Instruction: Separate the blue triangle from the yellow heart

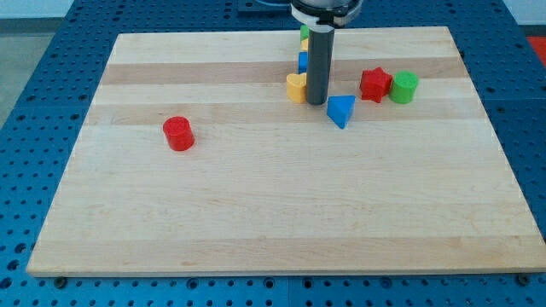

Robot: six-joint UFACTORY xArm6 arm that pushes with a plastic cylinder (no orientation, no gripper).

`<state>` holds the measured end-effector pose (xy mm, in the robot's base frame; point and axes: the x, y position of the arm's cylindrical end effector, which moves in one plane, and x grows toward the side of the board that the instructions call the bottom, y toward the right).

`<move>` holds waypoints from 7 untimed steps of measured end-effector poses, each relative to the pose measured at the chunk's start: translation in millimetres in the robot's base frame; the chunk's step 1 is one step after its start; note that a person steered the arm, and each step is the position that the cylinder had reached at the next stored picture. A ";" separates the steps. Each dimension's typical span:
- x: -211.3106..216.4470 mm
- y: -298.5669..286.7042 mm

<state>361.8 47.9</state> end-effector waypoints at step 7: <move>-10.2 -27.5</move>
